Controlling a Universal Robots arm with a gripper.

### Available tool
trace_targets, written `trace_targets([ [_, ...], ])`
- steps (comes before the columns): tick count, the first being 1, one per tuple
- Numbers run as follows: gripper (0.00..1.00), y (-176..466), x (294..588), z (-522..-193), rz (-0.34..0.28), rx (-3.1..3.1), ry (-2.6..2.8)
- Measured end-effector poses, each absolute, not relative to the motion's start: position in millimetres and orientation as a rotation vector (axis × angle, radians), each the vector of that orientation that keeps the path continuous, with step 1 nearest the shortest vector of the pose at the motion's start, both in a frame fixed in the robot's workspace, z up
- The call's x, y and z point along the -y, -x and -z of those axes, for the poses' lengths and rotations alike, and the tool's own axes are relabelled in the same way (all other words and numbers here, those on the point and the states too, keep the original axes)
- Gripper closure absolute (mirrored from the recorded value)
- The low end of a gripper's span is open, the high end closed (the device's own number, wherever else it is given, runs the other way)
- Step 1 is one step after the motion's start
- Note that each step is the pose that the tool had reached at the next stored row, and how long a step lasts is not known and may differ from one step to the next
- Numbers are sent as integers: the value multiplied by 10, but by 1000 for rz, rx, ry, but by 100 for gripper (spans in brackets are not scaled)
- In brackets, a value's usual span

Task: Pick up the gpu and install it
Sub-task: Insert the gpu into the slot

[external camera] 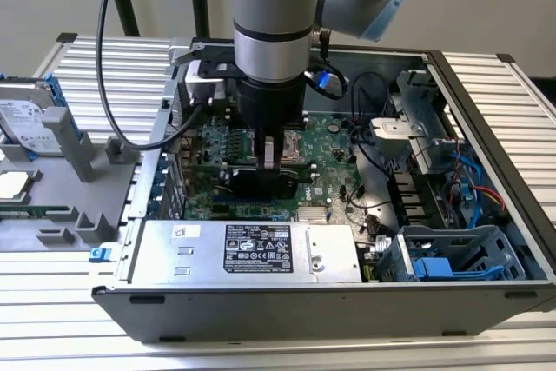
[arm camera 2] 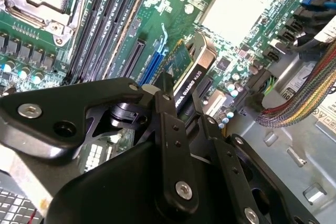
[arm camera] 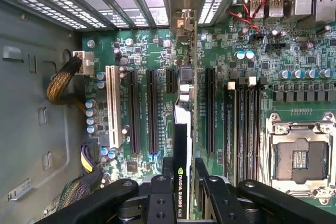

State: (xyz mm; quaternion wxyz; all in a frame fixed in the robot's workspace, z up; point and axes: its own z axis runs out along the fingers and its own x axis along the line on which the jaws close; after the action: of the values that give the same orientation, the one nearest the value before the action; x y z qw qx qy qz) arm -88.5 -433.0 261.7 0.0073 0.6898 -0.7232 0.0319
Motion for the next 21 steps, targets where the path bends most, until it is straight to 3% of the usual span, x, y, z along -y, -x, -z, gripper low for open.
trace_targets([
  [21, 100, 946, 4310, -2598, -102, 2262, -2159],
])
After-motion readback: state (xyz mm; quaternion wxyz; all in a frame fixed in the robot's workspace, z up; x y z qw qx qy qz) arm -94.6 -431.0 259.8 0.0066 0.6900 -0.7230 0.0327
